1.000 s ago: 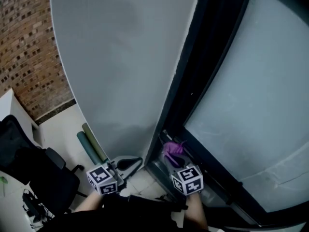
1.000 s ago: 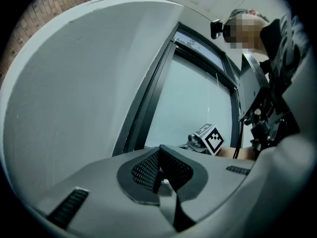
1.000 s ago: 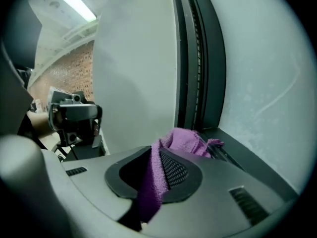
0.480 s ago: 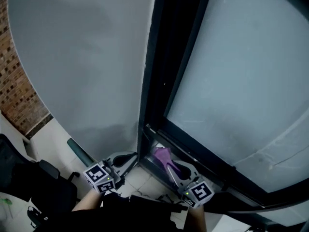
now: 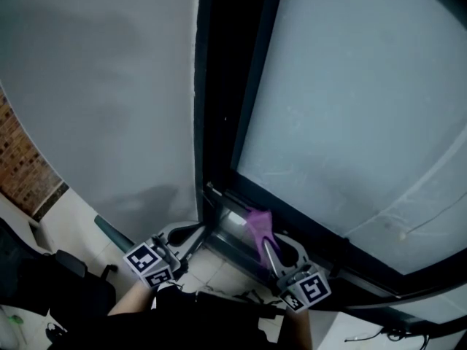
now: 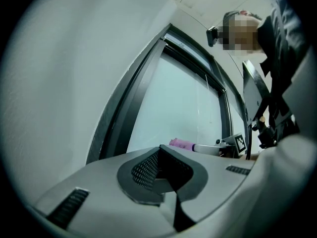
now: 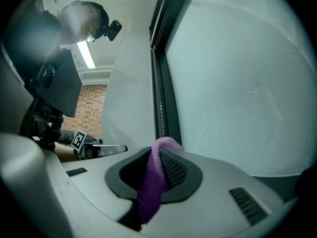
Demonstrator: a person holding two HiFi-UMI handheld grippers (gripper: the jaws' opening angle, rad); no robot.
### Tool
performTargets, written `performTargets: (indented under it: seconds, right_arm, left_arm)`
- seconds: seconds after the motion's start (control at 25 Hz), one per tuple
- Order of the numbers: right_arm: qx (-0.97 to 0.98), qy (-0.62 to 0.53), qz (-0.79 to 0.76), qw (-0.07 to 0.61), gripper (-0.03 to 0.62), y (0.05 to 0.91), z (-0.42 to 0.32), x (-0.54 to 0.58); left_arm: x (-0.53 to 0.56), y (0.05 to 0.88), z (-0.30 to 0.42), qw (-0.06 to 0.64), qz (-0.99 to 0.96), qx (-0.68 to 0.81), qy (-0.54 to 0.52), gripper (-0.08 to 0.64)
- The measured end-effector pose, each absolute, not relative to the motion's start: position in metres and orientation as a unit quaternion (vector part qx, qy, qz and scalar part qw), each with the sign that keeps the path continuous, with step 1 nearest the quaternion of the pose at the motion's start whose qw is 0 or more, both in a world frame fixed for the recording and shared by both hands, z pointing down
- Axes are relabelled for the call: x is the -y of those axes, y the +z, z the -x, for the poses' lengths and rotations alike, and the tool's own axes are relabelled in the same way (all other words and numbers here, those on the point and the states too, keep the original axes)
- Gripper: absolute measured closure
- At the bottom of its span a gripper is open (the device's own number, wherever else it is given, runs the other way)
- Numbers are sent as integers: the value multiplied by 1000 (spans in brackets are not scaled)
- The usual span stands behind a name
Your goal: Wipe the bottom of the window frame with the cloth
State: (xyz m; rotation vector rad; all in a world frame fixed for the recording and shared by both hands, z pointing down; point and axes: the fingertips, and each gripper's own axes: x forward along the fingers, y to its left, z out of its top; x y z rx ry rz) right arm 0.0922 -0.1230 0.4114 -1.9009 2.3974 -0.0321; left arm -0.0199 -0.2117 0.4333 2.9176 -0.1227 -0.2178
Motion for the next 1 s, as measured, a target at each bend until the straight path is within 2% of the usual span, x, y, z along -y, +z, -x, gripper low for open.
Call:
performTargets:
  seconds: [1.0]
  right_arm:
    - [-799,-35,599,19,535,429,-75,130]
  left_arm:
    - [222,436,44,112,-989,68,-73,560]
